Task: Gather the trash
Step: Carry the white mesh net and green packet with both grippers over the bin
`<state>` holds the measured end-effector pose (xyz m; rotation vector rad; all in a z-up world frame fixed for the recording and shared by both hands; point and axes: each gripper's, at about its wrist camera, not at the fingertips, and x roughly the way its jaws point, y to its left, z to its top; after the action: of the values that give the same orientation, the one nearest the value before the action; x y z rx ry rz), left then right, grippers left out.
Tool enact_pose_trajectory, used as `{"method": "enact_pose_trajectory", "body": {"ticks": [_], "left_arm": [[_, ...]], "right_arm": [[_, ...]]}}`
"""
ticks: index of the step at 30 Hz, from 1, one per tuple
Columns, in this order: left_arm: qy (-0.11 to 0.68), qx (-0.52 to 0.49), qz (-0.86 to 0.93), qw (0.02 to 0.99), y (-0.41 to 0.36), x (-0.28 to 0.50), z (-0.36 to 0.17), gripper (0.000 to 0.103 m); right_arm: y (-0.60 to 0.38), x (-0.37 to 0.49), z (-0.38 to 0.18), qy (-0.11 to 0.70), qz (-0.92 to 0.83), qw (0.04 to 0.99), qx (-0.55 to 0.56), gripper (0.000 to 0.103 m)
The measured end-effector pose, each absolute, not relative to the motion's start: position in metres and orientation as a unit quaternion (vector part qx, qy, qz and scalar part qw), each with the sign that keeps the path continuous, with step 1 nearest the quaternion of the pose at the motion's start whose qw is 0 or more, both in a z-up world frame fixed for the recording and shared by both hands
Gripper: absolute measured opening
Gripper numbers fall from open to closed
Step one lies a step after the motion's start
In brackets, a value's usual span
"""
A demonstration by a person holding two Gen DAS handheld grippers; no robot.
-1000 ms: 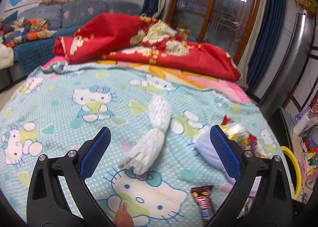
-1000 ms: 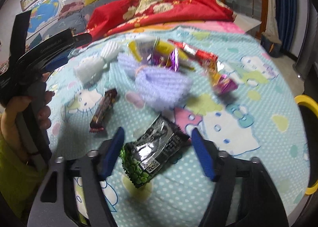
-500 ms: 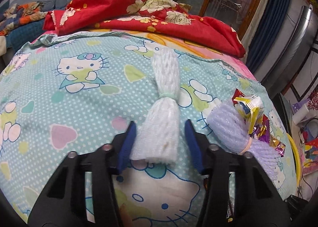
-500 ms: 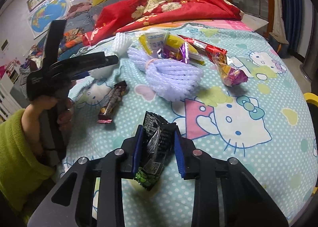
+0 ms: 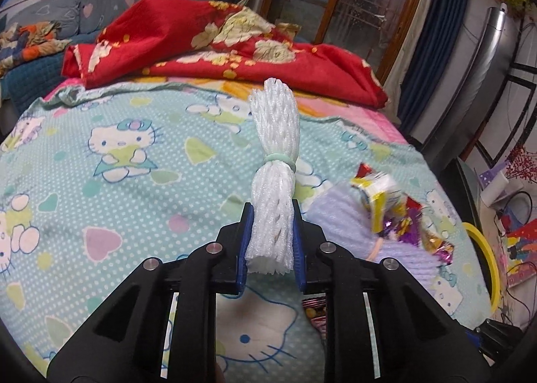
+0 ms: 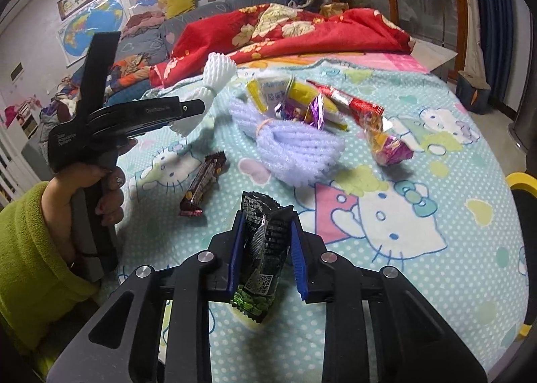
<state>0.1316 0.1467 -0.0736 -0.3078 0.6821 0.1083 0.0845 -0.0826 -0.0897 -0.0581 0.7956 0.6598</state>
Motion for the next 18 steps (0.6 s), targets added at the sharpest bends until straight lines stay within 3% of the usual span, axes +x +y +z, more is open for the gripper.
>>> {"method": "enact_pose_trajectory", "body": {"ticks": [18], "left_arm": [[0.295, -0.148, -0.026, 0.944, 0.095, 0.115, -0.034, 0.015]], "right_arm": [[-0.119, 0.09, -0.064, 0.339, 0.278, 0.899, 0.001, 0.025]]}}
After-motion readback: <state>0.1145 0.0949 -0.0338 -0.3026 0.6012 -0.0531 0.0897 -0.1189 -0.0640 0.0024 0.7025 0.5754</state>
